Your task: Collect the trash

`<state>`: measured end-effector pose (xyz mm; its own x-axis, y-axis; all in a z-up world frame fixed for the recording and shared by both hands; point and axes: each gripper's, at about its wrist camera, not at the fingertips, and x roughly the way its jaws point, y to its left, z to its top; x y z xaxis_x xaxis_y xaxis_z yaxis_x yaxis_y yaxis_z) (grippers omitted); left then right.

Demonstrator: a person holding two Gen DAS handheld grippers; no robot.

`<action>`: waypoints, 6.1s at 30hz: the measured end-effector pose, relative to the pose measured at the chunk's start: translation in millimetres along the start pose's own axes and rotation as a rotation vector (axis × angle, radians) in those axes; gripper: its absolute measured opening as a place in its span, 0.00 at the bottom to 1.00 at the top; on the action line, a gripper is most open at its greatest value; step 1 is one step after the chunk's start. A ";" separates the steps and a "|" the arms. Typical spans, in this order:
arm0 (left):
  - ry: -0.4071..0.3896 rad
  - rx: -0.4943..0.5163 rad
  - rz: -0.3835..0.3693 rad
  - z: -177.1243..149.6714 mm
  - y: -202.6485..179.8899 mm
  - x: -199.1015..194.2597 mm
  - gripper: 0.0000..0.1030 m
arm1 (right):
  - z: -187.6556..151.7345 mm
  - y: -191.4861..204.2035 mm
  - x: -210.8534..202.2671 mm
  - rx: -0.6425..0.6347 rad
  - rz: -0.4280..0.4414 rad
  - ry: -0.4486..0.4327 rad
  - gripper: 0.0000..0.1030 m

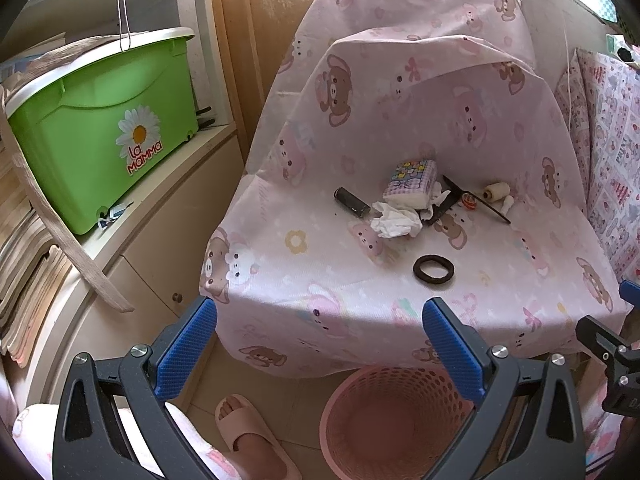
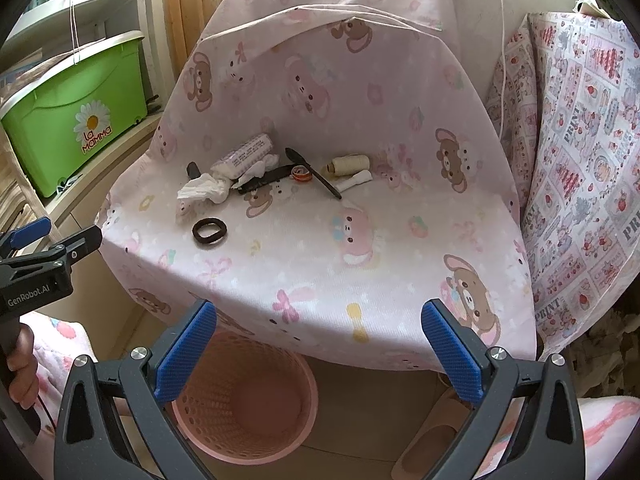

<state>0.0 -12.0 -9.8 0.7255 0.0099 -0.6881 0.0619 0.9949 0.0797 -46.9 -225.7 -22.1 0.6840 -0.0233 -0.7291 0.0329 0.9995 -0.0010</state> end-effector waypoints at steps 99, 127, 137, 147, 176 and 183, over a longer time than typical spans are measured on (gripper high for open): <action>0.142 -0.023 -0.309 27.4 -8.4 29.4 0.01 | 48.5 21.4 45.8 -0.101 0.231 -0.026 0.07; 0.600 0.098 -0.362 -47.3 -45.1 75.8 0.02 | -35.0 65.5 53.4 -0.204 0.280 0.240 0.07; 0.859 -0.006 -0.310 -112.8 -49.8 149.2 0.02 | -78.5 70.3 126.8 -0.181 0.199 0.465 0.07; 0.968 -0.003 -0.215 -146.4 -44.1 190.5 0.02 | -101.1 82.1 156.1 -0.237 0.184 0.565 0.07; 0.592 0.001 -0.134 -58.6 -8.0 116.1 0.69 | -63.2 72.9 118.7 -0.184 0.118 0.389 0.73; 0.407 0.012 -0.102 -6.3 8.9 73.2 0.76 | -21.7 67.4 56.9 -0.176 0.129 0.197 0.77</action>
<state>49.3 -1.8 -64.0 0.3853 -0.0474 -0.9216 0.1289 0.9917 0.0028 -21.6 -159.1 -78.5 0.5191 0.0921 -0.8498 -0.1840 0.9829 -0.0058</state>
